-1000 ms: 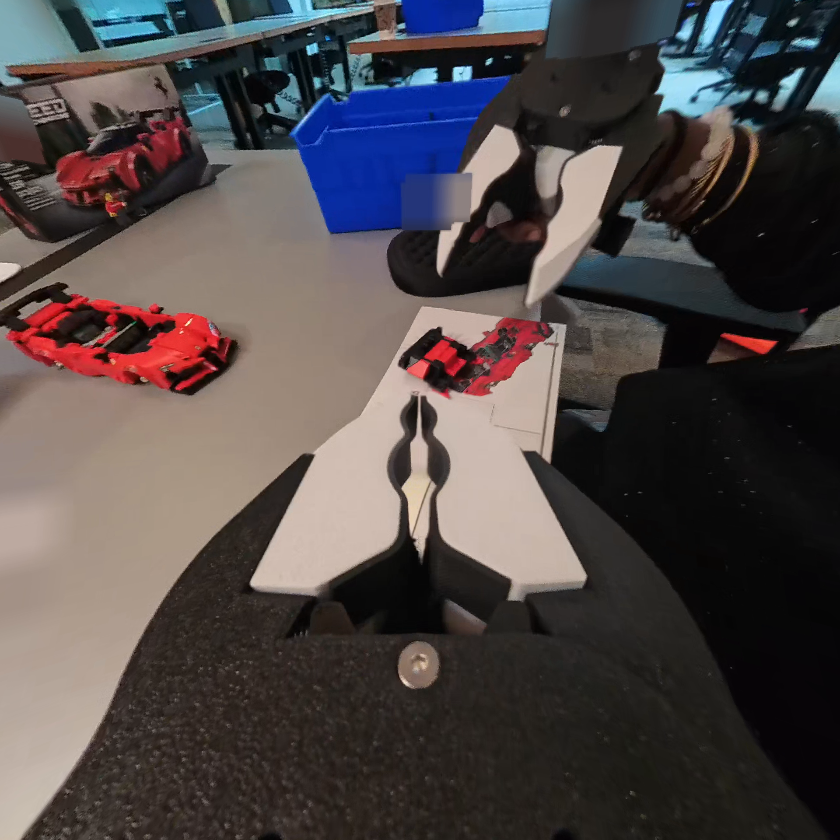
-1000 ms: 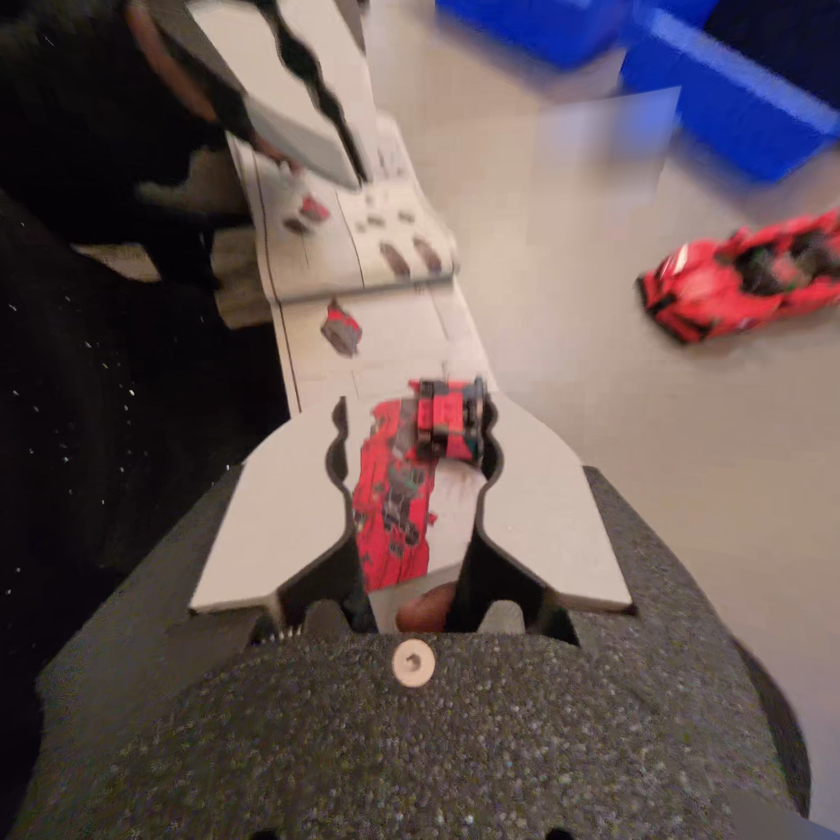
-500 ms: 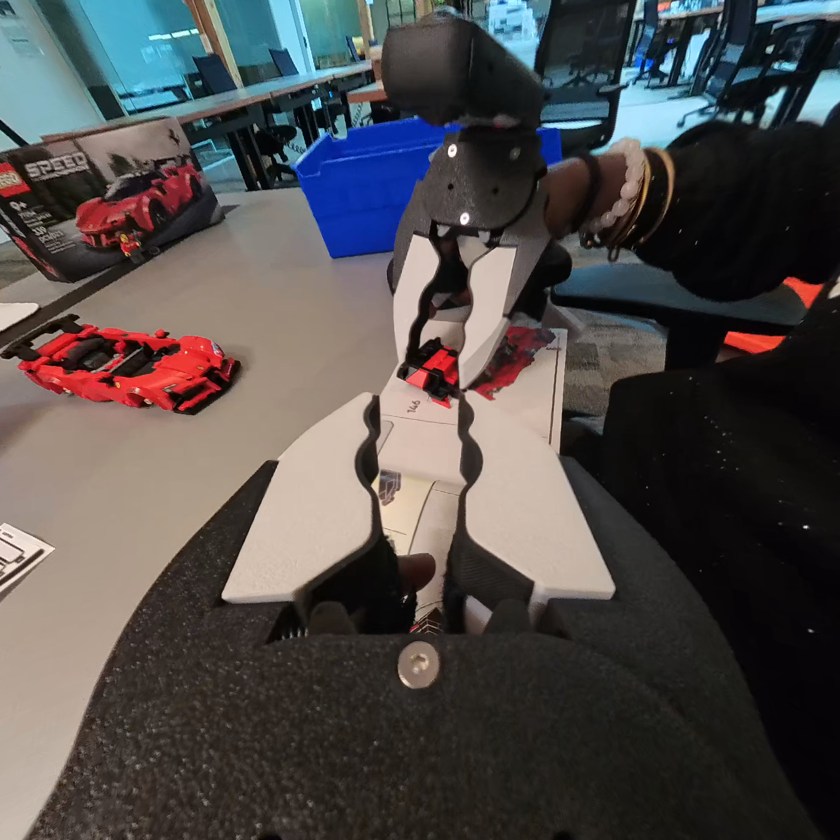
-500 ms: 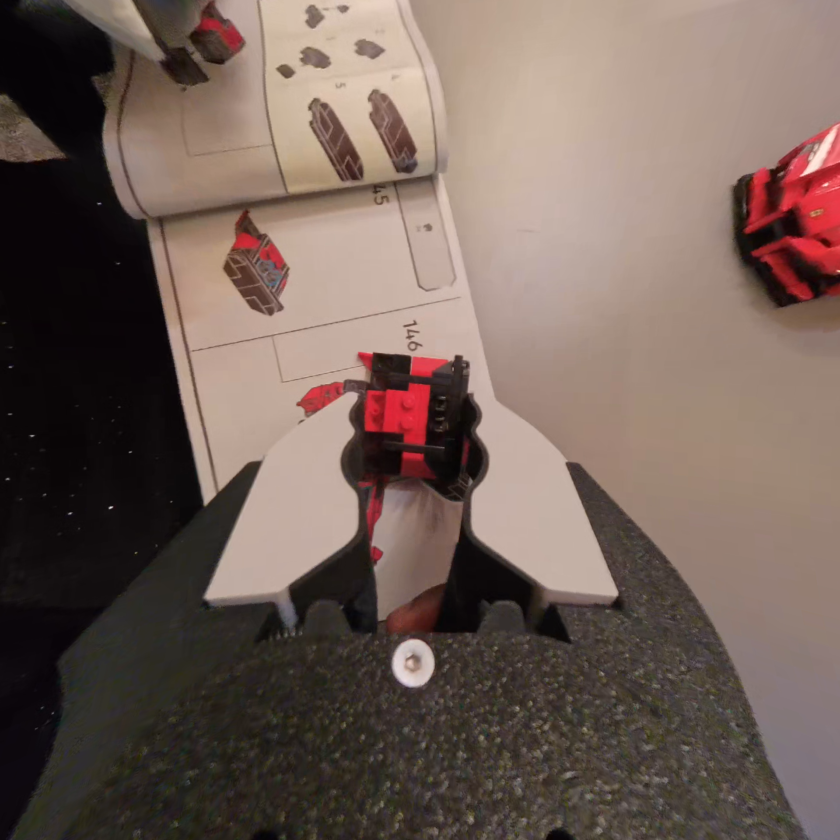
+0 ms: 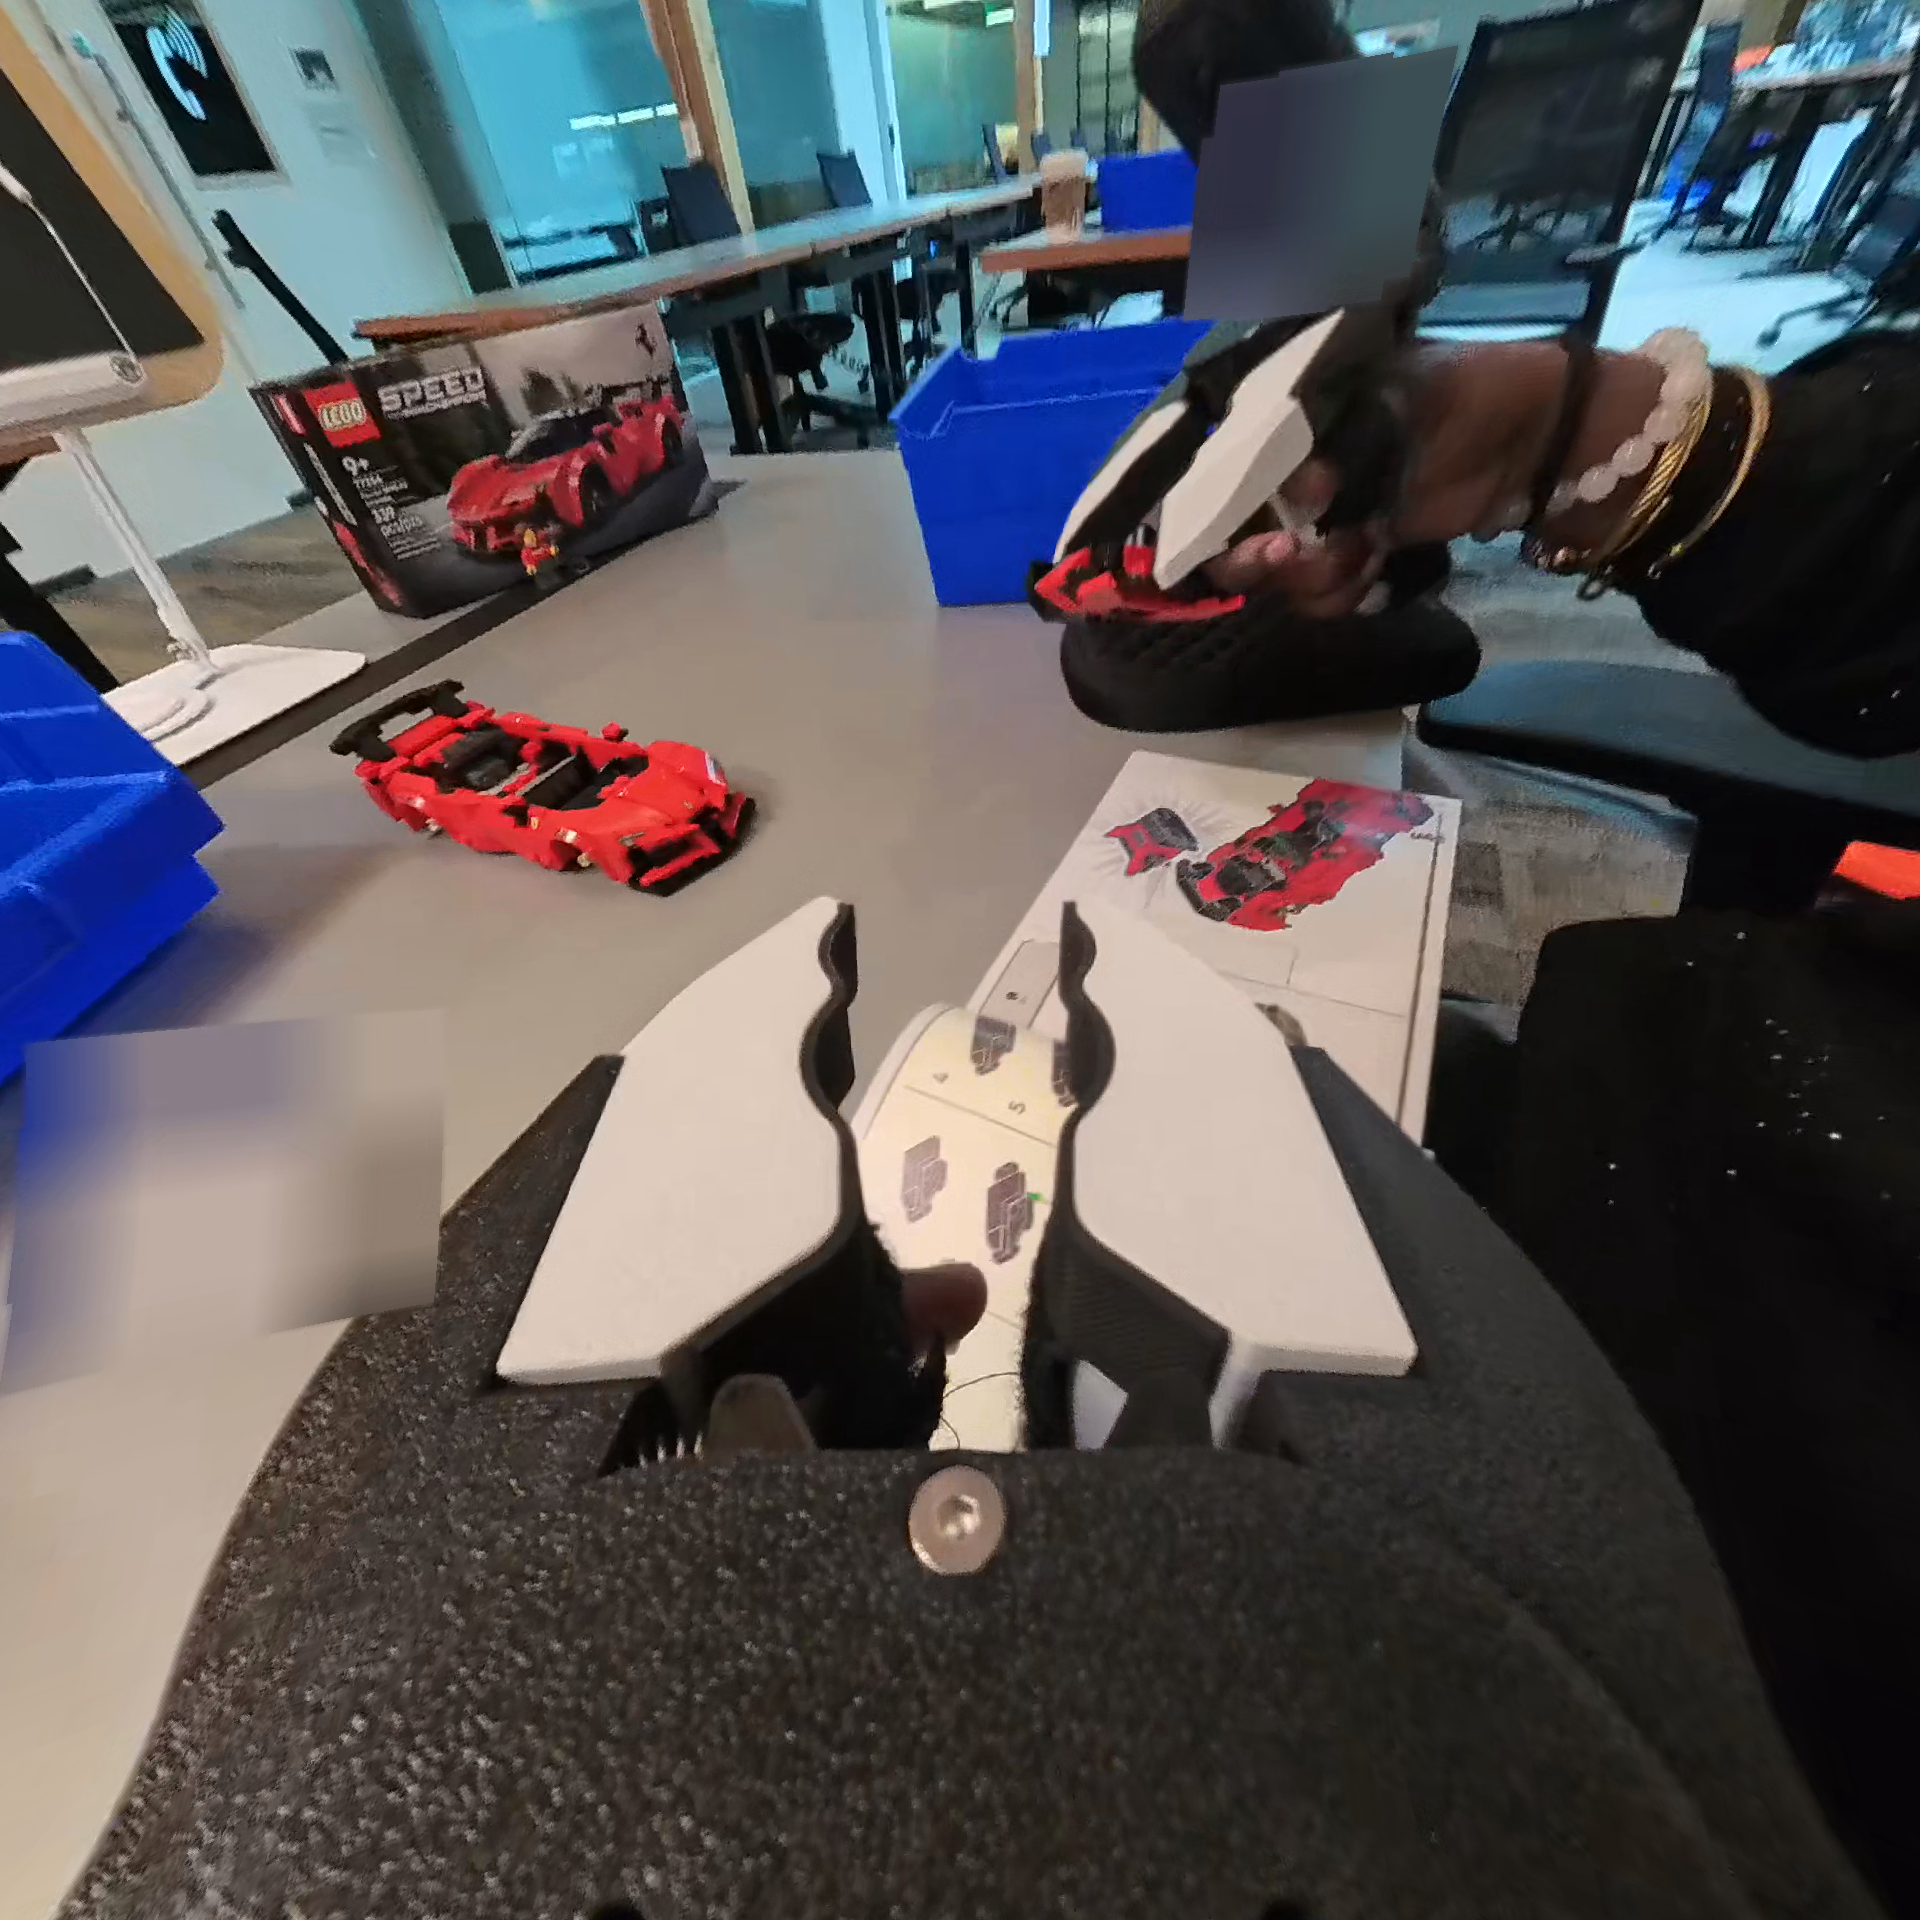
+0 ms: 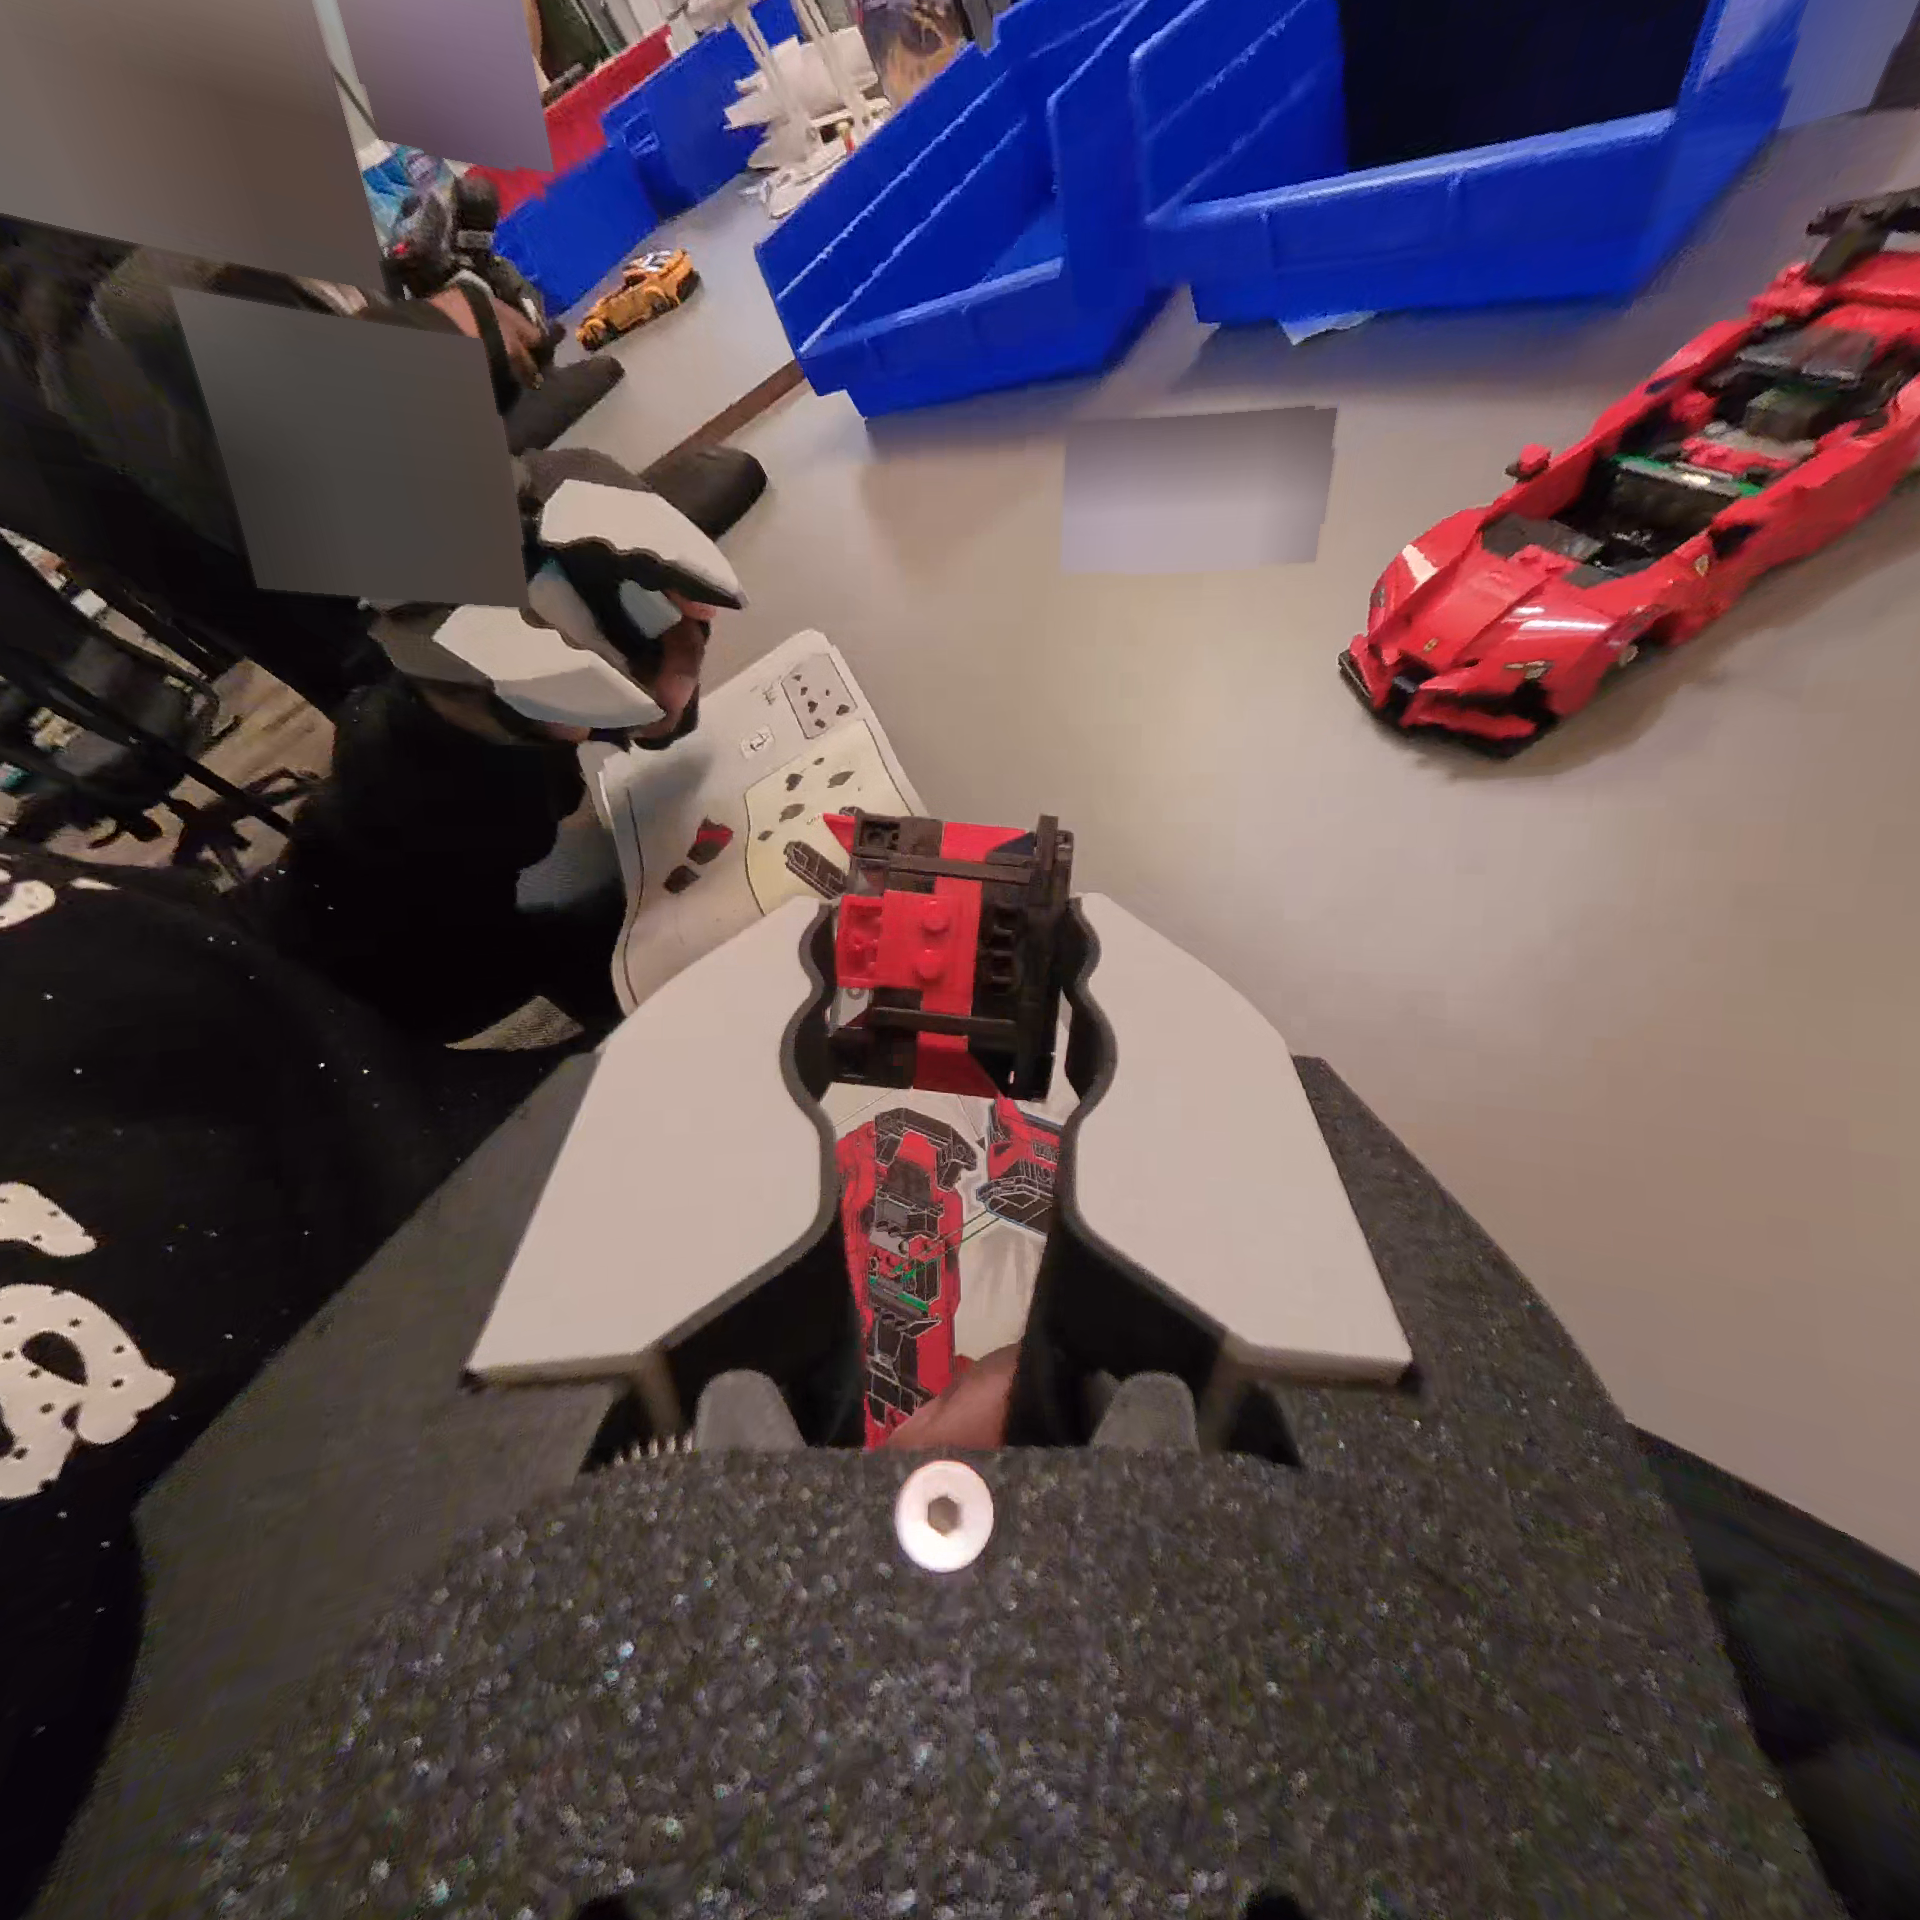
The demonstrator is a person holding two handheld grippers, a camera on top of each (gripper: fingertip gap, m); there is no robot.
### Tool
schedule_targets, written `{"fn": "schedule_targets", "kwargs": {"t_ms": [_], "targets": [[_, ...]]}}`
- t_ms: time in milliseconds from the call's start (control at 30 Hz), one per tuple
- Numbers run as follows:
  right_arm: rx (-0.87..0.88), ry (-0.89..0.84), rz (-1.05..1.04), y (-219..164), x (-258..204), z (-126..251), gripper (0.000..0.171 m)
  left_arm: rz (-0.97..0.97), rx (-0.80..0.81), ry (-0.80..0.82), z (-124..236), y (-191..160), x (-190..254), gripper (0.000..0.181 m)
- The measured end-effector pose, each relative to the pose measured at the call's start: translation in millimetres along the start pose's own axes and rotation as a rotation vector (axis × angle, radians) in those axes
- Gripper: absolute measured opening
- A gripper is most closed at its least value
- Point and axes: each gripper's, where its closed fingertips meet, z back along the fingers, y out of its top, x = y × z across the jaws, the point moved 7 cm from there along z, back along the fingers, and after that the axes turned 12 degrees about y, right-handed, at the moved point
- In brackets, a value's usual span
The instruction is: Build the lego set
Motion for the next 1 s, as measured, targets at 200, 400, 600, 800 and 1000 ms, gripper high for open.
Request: {"fn": "schedule_targets", "kwargs": {"t_ms": [200,400,600,800,1000], "targets": [[0.151,0.133,-0.099,9,6,0,0.042,0.012,-0.013,0.005,-4,8,-10,0.031],[0.234,0.264,-0.148,6,11,-10,0.042,0.059,0.129,0.006,-20,18,-16,0.073],[0.244,0.321,-0.150,-4,20,-20,0.042,-0.047,0.108,-0.081,-40,24,-5,0.070],[0.270,0.378,-0.179,-9,24,-22,0.042,-0.182,0.054,-0.117,-65,17,16,0.081],[0.300,0.439,-0.205,-11,23,-22,0.042,-0.240,0.042,-0.152,-84,0,33,0.066]]}}
